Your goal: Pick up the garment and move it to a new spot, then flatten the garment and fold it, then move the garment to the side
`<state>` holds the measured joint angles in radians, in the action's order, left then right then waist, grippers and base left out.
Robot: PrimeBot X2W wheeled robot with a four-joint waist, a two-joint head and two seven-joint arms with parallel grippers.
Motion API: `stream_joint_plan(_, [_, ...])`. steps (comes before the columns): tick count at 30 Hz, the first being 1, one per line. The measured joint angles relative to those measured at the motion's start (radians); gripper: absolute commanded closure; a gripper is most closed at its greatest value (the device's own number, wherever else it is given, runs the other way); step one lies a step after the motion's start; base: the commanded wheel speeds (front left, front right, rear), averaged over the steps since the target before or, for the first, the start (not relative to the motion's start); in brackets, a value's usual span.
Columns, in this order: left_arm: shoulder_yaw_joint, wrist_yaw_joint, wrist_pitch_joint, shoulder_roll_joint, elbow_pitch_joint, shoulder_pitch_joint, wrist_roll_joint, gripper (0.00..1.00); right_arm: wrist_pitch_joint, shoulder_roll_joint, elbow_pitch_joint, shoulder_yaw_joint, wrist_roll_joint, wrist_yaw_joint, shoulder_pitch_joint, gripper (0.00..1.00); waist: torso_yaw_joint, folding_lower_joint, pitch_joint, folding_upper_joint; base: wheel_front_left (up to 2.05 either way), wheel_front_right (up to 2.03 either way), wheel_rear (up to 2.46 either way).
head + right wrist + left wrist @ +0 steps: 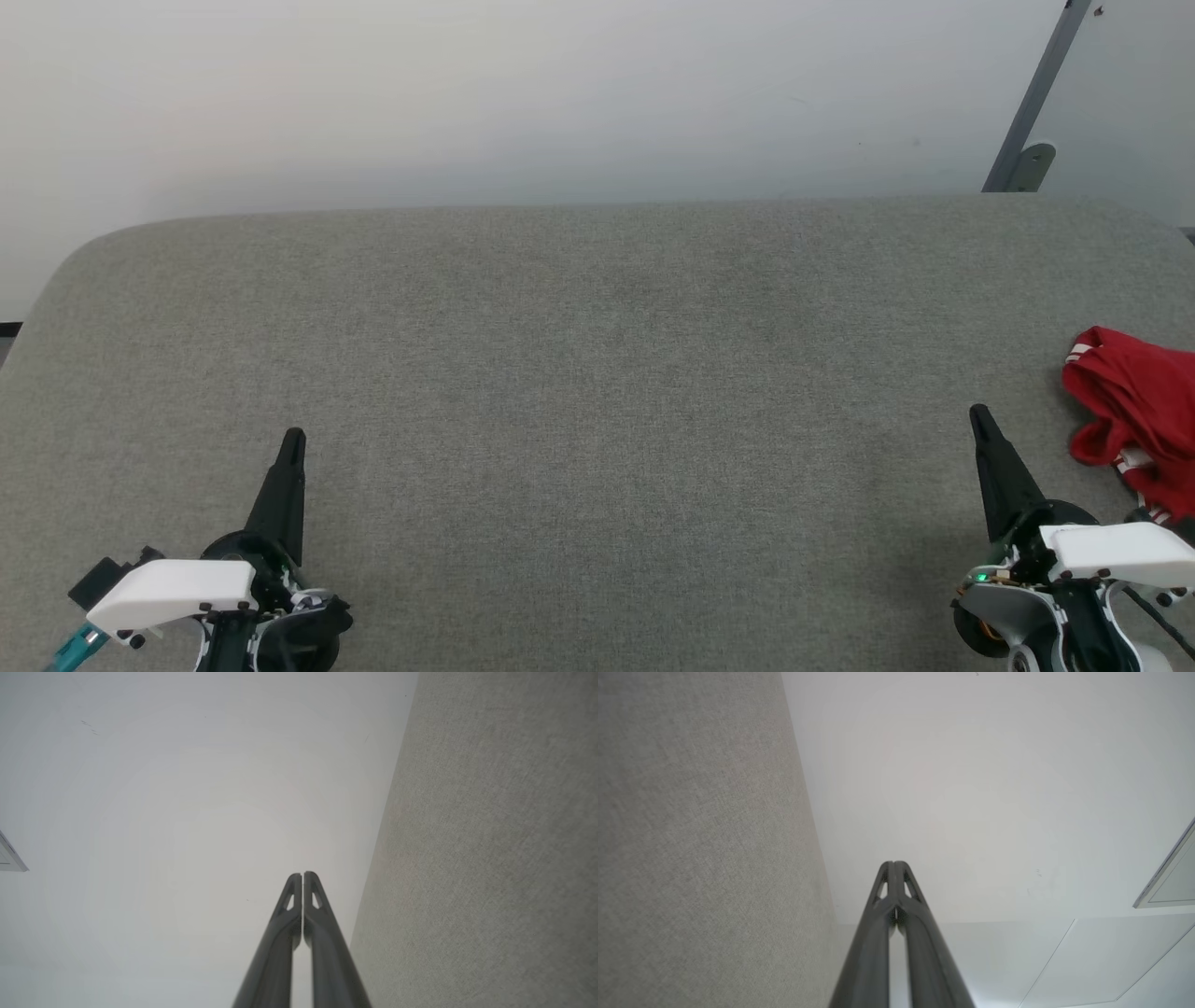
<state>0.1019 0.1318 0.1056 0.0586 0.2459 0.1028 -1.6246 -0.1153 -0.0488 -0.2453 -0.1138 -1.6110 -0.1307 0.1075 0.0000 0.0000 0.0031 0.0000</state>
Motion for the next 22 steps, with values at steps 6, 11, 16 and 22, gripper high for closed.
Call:
stream_joint_plan(6, [0.001, 0.0, 0.0, -0.001, 0.0, 0.0, 0.0, 1.0, 0.0, 0.0, 0.0, 0.0, 0.0, 0.0, 0.0, 1.0, 0.0, 0.0, 0.0, 0.0, 0.0, 0.0, 0.0])
stream_joint_plan(11, [0.002, 0.0, 0.0, -0.001, 0.0, 0.0, 0.002, 1.0, 0.0, 0.0, 0.0, 0.0, 0.0, 0.0, 0.0, 1.0, 0.0, 0.0, 0.0, 0.0, 0.0, 0.0, 0.0])
stream_joint_plan(16, [0.002, 0.0, 0.001, -0.001, 0.0, 0.0, 0.003, 1.0, 0.0, 0.0, 0.0, 0.0, 0.0, 0.0, 0.0, 1.0, 0.0, 0.0, 0.0, 0.0, 0.0, 0.0, 0.0])
stream_joint_plan(22, [0.003, 0.0, 0.002, -0.002, 0.0, 0.0, 0.003, 1.0, 0.0, 0.0, 0.0, 0.0, 0.0, 0.0, 0.0, 1.0, 0.0, 0.0, 0.0, 0.0, 0.0, 0.0, 0.0])
